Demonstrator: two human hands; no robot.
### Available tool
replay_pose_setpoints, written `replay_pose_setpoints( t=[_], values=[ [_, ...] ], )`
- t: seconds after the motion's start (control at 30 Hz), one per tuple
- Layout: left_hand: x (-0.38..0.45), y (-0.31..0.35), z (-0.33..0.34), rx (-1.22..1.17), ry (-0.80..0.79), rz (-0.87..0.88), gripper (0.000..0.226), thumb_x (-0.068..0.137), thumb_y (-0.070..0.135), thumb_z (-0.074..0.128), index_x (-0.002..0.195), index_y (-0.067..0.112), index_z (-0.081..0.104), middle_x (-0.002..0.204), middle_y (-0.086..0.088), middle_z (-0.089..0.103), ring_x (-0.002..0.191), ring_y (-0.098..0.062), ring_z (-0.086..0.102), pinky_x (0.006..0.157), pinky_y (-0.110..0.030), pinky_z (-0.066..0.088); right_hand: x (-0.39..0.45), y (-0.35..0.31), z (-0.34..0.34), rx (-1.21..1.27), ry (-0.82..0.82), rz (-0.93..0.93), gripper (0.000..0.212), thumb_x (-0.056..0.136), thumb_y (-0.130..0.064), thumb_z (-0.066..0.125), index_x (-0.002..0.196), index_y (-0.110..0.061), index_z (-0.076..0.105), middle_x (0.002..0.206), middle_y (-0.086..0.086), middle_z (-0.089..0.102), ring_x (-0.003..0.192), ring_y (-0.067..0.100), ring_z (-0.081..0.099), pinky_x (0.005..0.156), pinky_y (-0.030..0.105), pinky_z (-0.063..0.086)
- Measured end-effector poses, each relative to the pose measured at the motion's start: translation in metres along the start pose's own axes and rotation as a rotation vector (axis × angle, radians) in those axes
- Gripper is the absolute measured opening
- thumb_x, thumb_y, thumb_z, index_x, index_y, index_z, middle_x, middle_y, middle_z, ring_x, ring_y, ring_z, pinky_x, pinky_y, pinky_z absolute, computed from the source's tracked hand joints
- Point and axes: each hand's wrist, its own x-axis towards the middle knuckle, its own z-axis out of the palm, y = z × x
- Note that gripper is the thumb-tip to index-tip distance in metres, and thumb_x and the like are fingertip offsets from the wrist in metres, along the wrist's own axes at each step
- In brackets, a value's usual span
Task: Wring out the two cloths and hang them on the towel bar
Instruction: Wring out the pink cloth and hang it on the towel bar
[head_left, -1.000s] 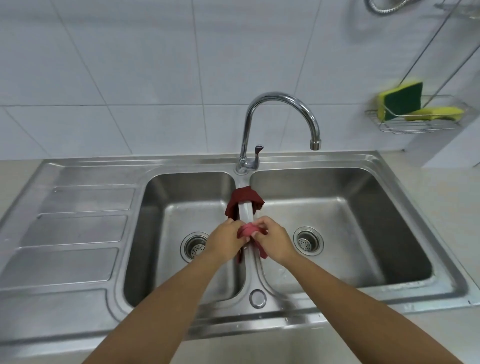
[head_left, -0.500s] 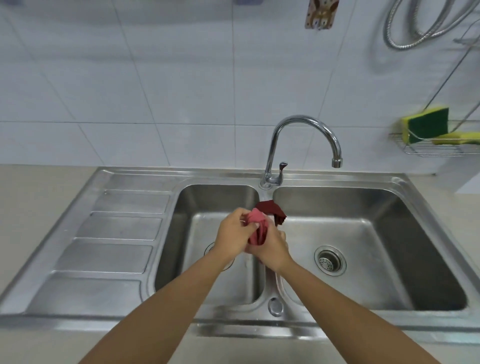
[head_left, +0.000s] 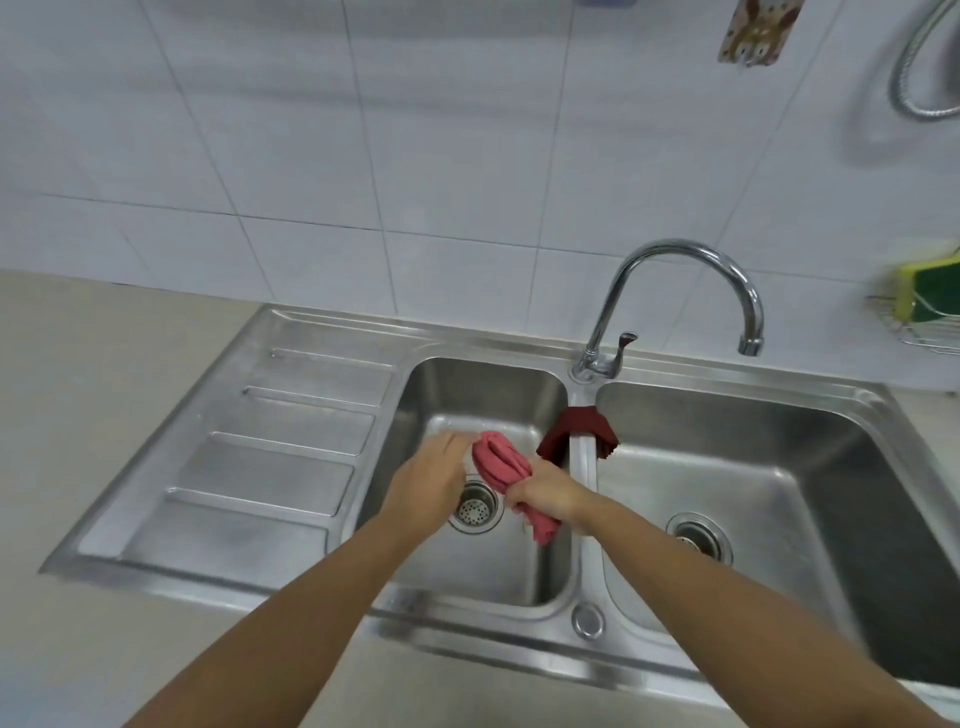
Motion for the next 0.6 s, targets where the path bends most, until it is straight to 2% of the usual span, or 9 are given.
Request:
replay_pose_setpoints(
  t=[0.07,0.13,0.2,0.3,0.33,0.4,0.47,0.53,0.6],
  values=[
    [-0.01,-0.021,0.009,0.233,0.011,0.215,0.063,0.077,0.012,0.072,0.135,0.018,0.048,0.128,-0.002,0.057,0.118,-0.02,0.055,0.101,-0.041,0.047,0.001,-0.002,0.0,0.034,-0.095,0.087,0.019,0.073,-0.004,0.063,0.091,-0.01,0.058,0.068,0.006,0.058,0.049,0.013,0.051,0.052,0.027,0.046],
    [-0.017,-0.034,0.016,0.366,-0.04,0.291,0.083,0.071,0.029,0.078,0.143,0.018,0.039,0.14,-0.006,0.051,0.129,-0.025,0.048,0.113,-0.044,0.034,0.002,-0.006,-0.001,0.109,-0.216,0.192,0.02,0.076,-0.007,0.063,0.095,-0.013,0.057,0.068,0.003,0.059,0.047,0.01,0.05,0.047,0.022,0.044],
    [-0.017,-0.04,0.019,0.418,-0.065,0.325,0.092,0.07,0.044,0.074,0.148,0.019,0.032,0.149,-0.008,0.043,0.137,-0.028,0.04,0.113,-0.05,0.023,0.004,-0.011,-0.003,0.149,-0.352,0.268,0.015,0.078,-0.01,0.063,0.091,-0.015,0.056,0.069,-0.001,0.058,0.047,0.007,0.049,0.042,0.018,0.04],
    [-0.01,-0.039,0.024,0.429,-0.011,0.385,0.077,0.074,0.051,0.066,0.139,0.018,0.042,0.142,-0.005,0.05,0.132,-0.024,0.045,0.109,-0.055,0.025,0.008,-0.013,-0.003,0.136,-0.55,0.356,0.011,0.078,-0.016,0.064,0.083,-0.017,0.054,0.071,-0.003,0.053,0.047,0.003,0.046,0.043,0.015,0.037],
    [-0.007,-0.037,0.026,0.382,0.019,0.414,0.07,0.075,0.047,0.066,0.135,0.017,0.045,0.133,-0.004,0.056,0.124,-0.022,0.051,0.107,-0.052,0.03,0.01,-0.012,-0.001,0.13,-0.609,0.379,0.012,0.077,-0.017,0.065,0.082,-0.017,0.054,0.073,-0.003,0.051,0.047,0.003,0.046,0.044,0.015,0.037],
    [-0.002,-0.032,0.027,0.265,0.039,0.442,0.059,0.073,0.03,0.064,0.127,0.017,0.044,0.11,-0.001,0.063,0.101,-0.02,0.062,0.096,-0.036,0.04,0.012,-0.011,0.002,0.12,-0.677,0.416,0.014,0.077,-0.02,0.067,0.08,-0.017,0.053,0.076,-0.002,0.046,0.049,0.003,0.047,0.048,0.015,0.04],
    [0.002,-0.03,0.024,0.203,0.022,0.428,0.048,0.073,0.023,0.058,0.119,0.017,0.045,0.094,0.001,0.062,0.082,-0.017,0.061,0.075,-0.028,0.047,0.009,-0.012,0.003,0.182,-0.667,0.426,0.011,0.082,-0.014,0.063,0.085,-0.015,0.053,0.076,-0.001,0.048,0.051,0.003,0.049,0.051,0.014,0.044],
    [0.006,-0.031,0.022,0.199,-0.048,0.406,0.037,0.072,0.021,0.066,0.106,0.018,0.05,0.085,0.003,0.06,0.072,-0.015,0.058,0.059,-0.027,0.049,0.006,-0.011,0.003,0.247,-0.591,0.411,0.017,0.084,-0.004,0.06,0.096,-0.014,0.052,0.075,-0.001,0.053,0.055,0.003,0.052,0.053,0.016,0.048],
    [0.009,-0.031,0.022,0.259,-0.174,0.375,0.03,0.075,0.025,0.073,0.096,0.017,0.052,0.083,0.002,0.058,0.069,-0.015,0.055,0.057,-0.027,0.047,0.006,-0.009,0.006,0.111,-0.491,0.352,0.025,0.082,-0.004,0.066,0.102,-0.015,0.055,0.076,0.001,0.056,0.059,0.007,0.053,0.057,0.021,0.049]
  ],
)
